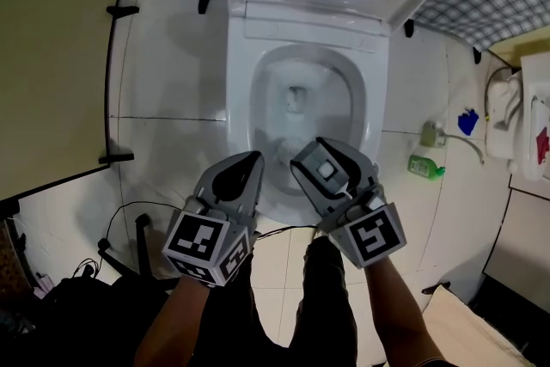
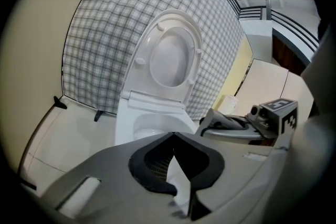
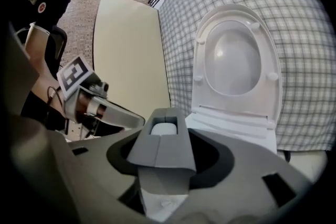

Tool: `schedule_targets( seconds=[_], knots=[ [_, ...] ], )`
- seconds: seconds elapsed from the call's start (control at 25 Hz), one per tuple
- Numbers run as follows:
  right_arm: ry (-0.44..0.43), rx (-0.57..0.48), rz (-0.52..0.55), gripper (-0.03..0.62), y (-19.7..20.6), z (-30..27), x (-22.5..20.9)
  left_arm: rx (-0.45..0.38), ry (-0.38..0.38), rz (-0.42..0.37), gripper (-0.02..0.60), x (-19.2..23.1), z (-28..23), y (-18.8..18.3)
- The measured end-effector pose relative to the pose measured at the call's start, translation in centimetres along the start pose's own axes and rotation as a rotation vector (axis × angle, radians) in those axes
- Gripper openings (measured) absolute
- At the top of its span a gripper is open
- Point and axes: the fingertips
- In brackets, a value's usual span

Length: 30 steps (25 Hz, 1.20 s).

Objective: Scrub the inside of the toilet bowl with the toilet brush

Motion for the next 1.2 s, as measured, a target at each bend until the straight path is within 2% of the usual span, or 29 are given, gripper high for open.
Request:
schedule_targets(
  seconds=[0.24,0.44,0.68,0.84,1.0,1.2],
  knots=[
    [0.061,-0.012,0.035,0.224,1.6,-3.5,-3.1,0.017,0.012,0.010,0.009,-0.8,0.2,1.3],
    [0.039,-0.029,0.041,0.222,0.2,-1.9,-2.7,0.027,0.012,0.022,0.009,-0.6,0.5,2.2],
    [0.030,0.064,-0.036,0.221,0.0,5.4,0.2,0.029,0.021,0.034,0.009,-0.8,0.4,2.3],
    [0.006,0.136,-0.050,0.221,0.0,8.9,2.2,0.033,0.025,0.035,0.009,-0.8,0.2,2.5],
    [0.002,0.226,-0.033,0.221,0.2,10.8,2.9,0.045,0.033,0.036,0.009,-1.2,0.2,3.1],
    [0.055,0.319,0.011,0.221,1.7,10.4,1.4,0.052,0.048,0.036,0.009,-2.0,0.2,3.4]
  ],
)
Point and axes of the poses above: the fingertips, and each gripper's own axes: z backward along the fingers, x to its left, y out of its underside, and after that the axes turned 5 degrees about z, right-handed
